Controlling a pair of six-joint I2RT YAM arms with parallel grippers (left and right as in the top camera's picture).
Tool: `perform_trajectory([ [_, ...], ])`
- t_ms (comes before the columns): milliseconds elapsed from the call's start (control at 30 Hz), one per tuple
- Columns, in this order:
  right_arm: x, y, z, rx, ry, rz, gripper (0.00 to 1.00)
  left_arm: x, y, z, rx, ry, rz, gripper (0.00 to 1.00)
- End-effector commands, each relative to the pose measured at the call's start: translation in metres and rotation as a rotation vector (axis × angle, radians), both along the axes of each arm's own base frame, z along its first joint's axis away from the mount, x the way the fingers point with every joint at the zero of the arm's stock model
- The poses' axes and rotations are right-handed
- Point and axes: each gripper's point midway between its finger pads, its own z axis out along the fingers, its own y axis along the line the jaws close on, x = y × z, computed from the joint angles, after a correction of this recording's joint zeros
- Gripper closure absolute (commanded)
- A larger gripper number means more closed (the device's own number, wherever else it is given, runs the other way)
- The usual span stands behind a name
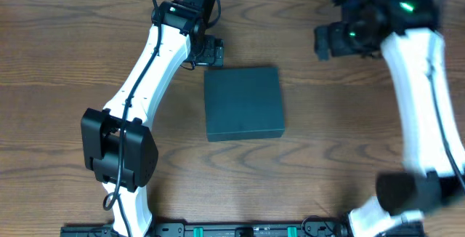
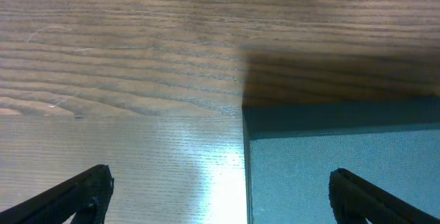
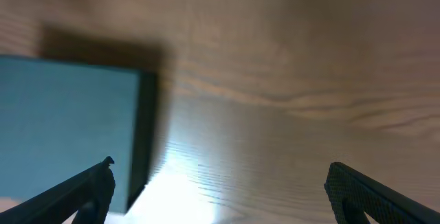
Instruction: Pack container
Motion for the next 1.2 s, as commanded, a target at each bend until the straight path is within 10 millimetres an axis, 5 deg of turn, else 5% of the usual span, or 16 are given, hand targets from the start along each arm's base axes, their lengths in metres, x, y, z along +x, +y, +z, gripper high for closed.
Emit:
perform_trajectory([
  [0,-0.036,0.0,0.07,0.019,-0.194,0.006,0.01,-0.001,0.005,0.016,0.005,-0.036,0.012,0.01],
  [267,-0.132,-0.019,0.181,0.034,-0.592,-0.022,0.01,-0.001,0.005,0.016,0.005,-0.036,0.012,0.01],
  [467,-0.186,-0.028,0.205,0.052,-0.759,-0.036,0.01,-0.001,0.005,0.016,0.005,-0.036,0.012,0.01],
  [733,-0.204,-0.04,0.168,0.054,-0.933,-0.086,0.01,-0.001,0.005,0.016,0.005,-0.036,0.012,0.02],
  [1167,-0.179,-0.039,0.045,0.09,-1.082,-0.095,0.01,-0.001,0.005,0.016,0.004,-0.037,0.012,0.01],
])
